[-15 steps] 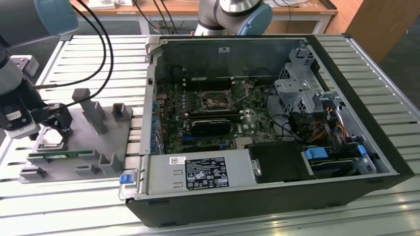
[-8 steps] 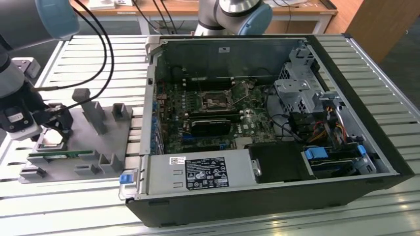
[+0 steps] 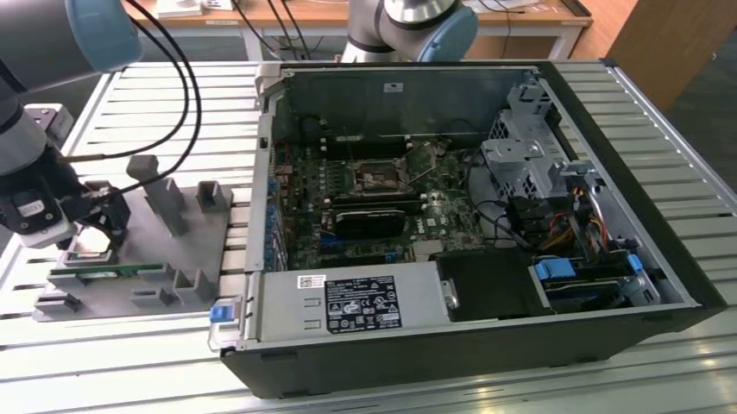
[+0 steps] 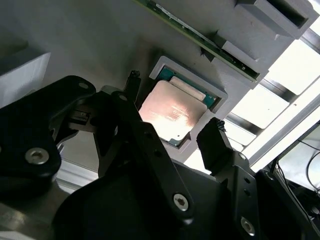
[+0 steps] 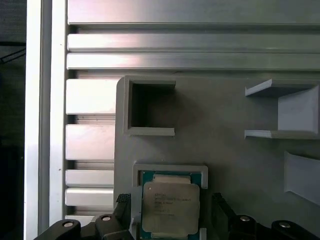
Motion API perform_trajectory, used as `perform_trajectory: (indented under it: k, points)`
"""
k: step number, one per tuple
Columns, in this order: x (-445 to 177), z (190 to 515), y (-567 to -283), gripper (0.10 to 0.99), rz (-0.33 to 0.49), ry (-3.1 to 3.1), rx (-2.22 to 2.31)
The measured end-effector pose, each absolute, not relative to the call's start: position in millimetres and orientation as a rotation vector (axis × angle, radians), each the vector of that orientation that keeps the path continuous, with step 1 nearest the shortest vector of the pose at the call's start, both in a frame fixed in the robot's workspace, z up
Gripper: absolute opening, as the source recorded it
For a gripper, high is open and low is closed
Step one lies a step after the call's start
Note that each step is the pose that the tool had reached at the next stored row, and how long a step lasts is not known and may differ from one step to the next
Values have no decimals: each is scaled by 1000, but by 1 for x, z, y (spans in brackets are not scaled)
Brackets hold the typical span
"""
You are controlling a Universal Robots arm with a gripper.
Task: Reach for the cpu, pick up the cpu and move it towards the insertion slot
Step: 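Pick up the cpu and move it towards the insertion slot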
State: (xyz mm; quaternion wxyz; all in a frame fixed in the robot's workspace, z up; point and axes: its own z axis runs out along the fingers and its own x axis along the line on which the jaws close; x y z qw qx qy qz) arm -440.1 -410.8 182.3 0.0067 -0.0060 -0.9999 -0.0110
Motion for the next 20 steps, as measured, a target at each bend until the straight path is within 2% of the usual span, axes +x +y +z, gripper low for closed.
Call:
perform_trajectory:
  k: [5,6,13,14,20]
  points:
    - [-440,181,-411,722,-34,-3128,-19]
    - [-440,181,-410,651,-34,-3128,-19]
    - [-440,180,-410,635,-34,-3128,-19]
    - [-440,180,-410,565,-34,-3128,-19]
    - [-440,180,-410,545,-34,-3128,-19]
